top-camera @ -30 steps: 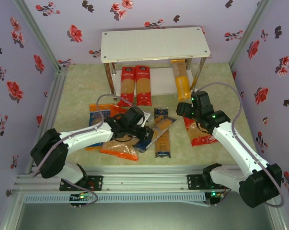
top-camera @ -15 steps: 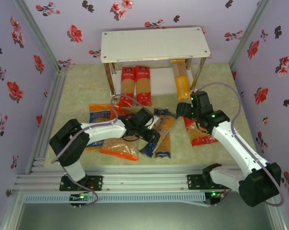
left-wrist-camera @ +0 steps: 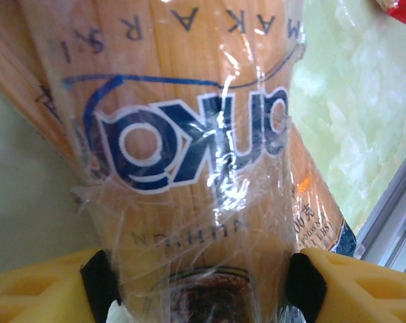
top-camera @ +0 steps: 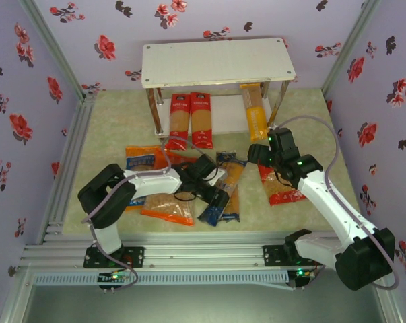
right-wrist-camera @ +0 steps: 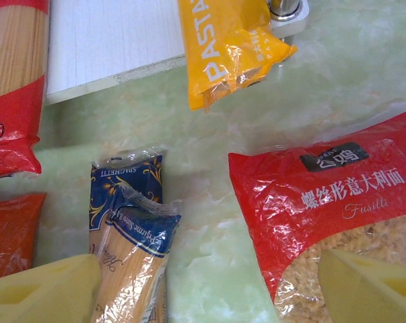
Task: Place and organize the pasta boxes and bags onto the shelf
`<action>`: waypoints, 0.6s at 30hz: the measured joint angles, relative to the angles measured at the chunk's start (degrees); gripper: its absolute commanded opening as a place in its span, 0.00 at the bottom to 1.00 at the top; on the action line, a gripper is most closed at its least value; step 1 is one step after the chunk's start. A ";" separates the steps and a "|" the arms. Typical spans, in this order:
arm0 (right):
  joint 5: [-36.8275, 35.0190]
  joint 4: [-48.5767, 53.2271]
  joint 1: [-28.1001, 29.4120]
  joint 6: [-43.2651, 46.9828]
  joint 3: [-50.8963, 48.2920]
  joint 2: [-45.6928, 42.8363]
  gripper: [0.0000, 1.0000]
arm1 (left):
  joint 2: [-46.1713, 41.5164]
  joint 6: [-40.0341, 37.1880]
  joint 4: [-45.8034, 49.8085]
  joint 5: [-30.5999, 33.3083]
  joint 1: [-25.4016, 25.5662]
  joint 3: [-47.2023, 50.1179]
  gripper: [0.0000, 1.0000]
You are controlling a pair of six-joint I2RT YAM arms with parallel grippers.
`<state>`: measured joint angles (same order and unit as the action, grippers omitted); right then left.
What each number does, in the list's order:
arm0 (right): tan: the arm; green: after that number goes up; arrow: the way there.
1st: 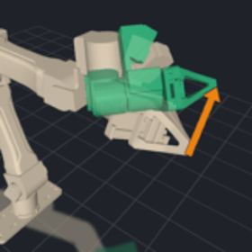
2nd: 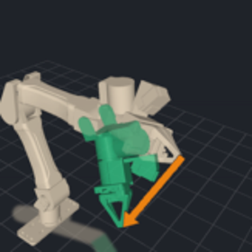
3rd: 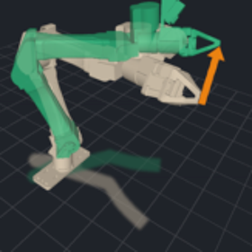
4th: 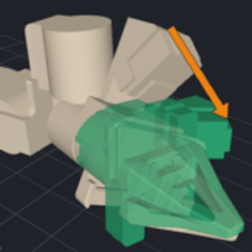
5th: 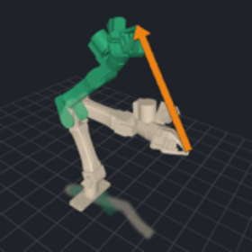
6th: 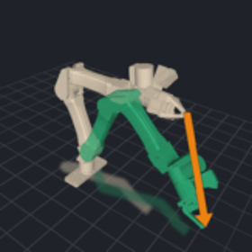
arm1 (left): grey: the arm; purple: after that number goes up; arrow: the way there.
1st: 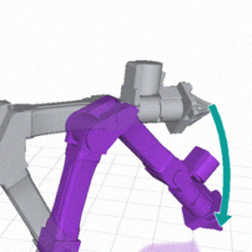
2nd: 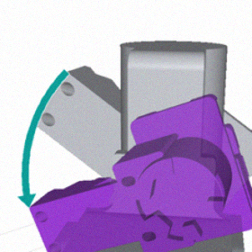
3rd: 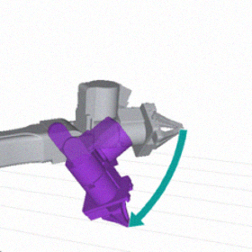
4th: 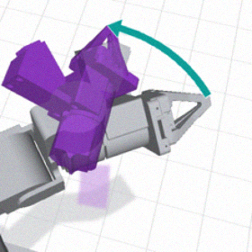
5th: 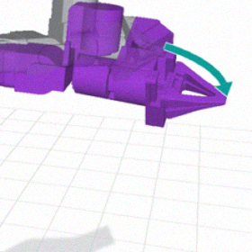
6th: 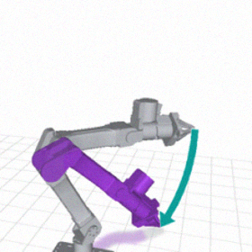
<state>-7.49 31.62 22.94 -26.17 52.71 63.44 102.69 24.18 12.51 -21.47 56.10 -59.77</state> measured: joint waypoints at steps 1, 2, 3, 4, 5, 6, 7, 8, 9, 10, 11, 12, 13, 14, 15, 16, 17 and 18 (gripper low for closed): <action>0.00 0.00 0.00 0.02 0.00 0.00 0.84 | 0.11 -0.22 0.46 -0.04 0.24 -0.24 0.74; 0.00 -0.02 0.00 0.00 0.00 0.00 0.84 | 0.31 -0.44 1.11 -0.07 0.46 -0.63 0.71; 0.00 -0.02 0.00 0.00 0.00 0.00 0.85 | 0.52 -0.52 1.55 -0.02 0.61 -0.96 0.69; 0.00 -0.02 0.00 0.00 0.00 0.00 0.85 | 0.85 -0.72 2.12 0.00 0.76 -1.38 0.66; 0.00 -0.02 0.00 0.00 0.00 0.00 0.84 | 1.16 -0.87 2.67 0.09 0.83 -1.77 0.61; 0.00 -0.02 0.00 0.00 0.00 0.00 0.85 | 1.33 -0.90 2.97 0.17 0.87 -2.08 0.54; 0.00 -0.02 0.00 0.00 0.00 0.00 0.85 | 1.51 -1.03 3.37 0.22 0.90 -2.40 0.40; 0.00 -0.02 0.00 0.00 0.00 0.00 0.84 | 1.60 -0.96 3.76 0.20 0.92 -2.80 0.25; 0.00 0.00 0.00 0.00 0.00 0.00 0.84 | 1.60 -0.72 4.20 0.02 0.92 -3.15 0.12; 0.00 0.00 0.00 0.00 0.00 0.00 0.85 | 1.53 -0.74 4.48 -0.26 0.90 -3.65 0.00; 0.00 0.00 0.00 0.00 0.00 0.00 0.85 | 1.53 -0.85 4.33 -0.68 0.94 -4.20 0.00; 0.00 0.00 0.00 0.00 0.00 0.00 0.85 | 1.55 -0.87 4.20 -0.70 1.18 -4.48 0.00; 0.00 0.00 0.00 0.00 0.00 0.00 0.84 | 1.55 -0.83 4.22 -0.66 1.40 -4.55 0.00; 0.00 0.00 0.00 0.00 0.00 0.00 0.85 | 1.55 -0.74 4.31 -0.68 1.44 -4.59 0.00; 0.00 0.00 0.00 0.00 0.00 0.00 0.84 | 1.55 -0.79 4.37 -0.76 1.44 -4.59 0.00; 0.00 0.00 0.00 0.00 0.00 0.00 0.84 | 1.55 -0.79 4.44 -0.76 1.44 -4.59 0.00; 0.00 0.00 0.00 0.00 0.00 0.00 0.84 | 1.49 -0.79 4.44 -0.74 1.44 -4.59 0.00; 0.00 0.00 0.00 0.00 0.00 0.00 0.84 | 1.46 -0.76 4.46 -0.72 1.44 -4.59 0.00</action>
<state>-7.49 31.62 22.94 -26.17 52.71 63.44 104.16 23.42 16.97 -22.20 57.54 -64.36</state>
